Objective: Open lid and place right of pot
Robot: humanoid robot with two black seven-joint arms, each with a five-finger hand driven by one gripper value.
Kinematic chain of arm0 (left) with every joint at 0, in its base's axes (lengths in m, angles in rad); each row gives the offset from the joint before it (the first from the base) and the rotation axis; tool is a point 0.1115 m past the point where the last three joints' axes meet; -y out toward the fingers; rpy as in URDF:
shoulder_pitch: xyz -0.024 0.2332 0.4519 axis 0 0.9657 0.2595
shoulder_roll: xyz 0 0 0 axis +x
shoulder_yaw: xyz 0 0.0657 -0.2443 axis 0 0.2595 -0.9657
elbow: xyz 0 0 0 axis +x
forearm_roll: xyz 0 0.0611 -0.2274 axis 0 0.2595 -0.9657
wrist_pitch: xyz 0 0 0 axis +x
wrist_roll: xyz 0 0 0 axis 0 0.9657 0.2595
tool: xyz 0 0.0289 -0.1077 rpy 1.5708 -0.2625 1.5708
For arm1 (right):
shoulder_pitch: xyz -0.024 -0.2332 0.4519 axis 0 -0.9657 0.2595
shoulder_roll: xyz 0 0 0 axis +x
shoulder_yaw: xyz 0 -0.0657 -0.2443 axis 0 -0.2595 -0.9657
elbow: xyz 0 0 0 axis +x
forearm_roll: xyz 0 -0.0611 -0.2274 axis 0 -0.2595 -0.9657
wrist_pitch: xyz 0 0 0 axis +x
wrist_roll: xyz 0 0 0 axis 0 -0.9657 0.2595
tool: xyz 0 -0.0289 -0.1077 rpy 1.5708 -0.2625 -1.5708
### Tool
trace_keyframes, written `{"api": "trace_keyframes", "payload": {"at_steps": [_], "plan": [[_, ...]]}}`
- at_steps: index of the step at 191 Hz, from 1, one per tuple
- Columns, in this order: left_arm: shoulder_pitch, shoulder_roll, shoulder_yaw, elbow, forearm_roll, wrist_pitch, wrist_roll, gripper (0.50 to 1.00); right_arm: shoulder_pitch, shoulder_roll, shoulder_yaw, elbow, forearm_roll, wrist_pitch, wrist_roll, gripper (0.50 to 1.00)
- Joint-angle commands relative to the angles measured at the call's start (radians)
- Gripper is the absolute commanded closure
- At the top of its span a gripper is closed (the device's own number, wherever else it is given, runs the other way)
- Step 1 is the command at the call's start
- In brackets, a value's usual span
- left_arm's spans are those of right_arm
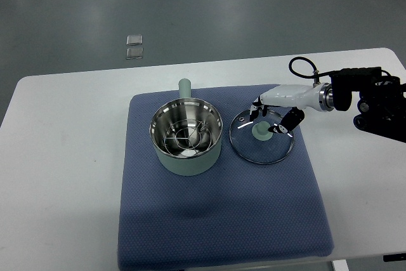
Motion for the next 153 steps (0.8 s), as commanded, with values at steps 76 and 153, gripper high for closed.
{"api": "trace_keyframes", "payload": {"at_steps": [76, 153], "plan": [[0.0, 0.0, 0.0, 0.0, 0.0, -0.002, 0.0, 0.5, -0.071, -0.017, 0.465, -0.098, 0.455, 0.064, -0.002, 0.566], [0.0, 0.0, 0.0, 0.0, 0.0, 0.0, 0.0, 0.5, -0.372, 0.231, 0.815, -0.273, 1.38, 0.077, 0.016, 0.566]]}}
